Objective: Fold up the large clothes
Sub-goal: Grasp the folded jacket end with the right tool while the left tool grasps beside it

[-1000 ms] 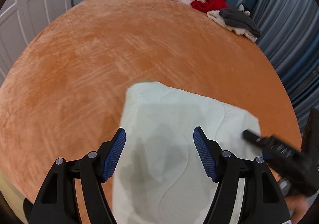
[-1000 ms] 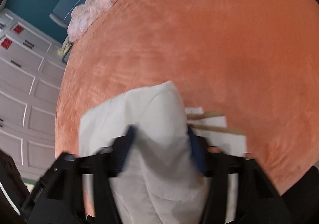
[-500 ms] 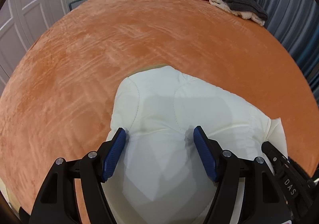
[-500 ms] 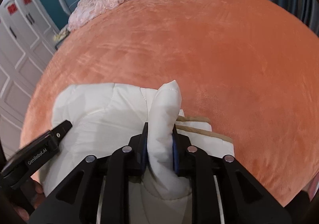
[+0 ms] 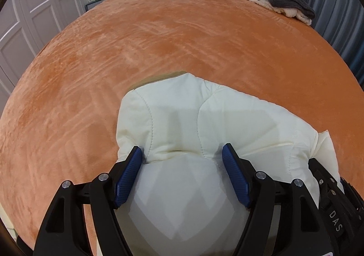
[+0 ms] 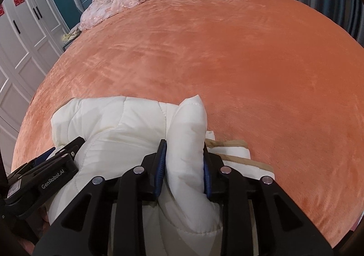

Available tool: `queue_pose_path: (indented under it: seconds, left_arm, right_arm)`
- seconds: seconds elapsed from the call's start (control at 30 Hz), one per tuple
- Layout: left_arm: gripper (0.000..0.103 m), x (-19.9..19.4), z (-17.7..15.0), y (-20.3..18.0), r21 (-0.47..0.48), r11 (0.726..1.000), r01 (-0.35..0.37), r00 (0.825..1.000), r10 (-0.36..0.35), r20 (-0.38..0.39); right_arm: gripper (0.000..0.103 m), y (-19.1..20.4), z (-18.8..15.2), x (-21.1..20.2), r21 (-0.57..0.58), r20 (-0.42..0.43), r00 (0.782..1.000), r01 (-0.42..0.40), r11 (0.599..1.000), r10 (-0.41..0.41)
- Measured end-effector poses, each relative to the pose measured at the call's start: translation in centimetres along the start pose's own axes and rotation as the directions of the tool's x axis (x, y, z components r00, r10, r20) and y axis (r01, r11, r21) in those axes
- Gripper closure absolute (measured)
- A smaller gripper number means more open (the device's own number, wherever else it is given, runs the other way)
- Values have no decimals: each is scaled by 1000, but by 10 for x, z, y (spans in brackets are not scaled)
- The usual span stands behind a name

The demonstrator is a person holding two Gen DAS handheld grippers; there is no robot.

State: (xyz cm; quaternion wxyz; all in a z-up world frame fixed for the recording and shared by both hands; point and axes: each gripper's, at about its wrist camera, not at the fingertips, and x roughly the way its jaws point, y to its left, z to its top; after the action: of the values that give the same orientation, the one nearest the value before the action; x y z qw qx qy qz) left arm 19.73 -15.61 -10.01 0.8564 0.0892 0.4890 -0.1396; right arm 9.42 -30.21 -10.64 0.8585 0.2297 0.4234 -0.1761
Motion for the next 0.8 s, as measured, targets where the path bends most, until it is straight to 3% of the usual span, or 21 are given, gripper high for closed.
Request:
queue_pose_path:
  seconds: [0.8]
  left_arm:
    - [31, 12, -2, -5, -8, 999, -42, 999, 42, 28]
  right_arm:
    - [75, -6, -1, 11, 10, 18, 999, -42, 999, 42]
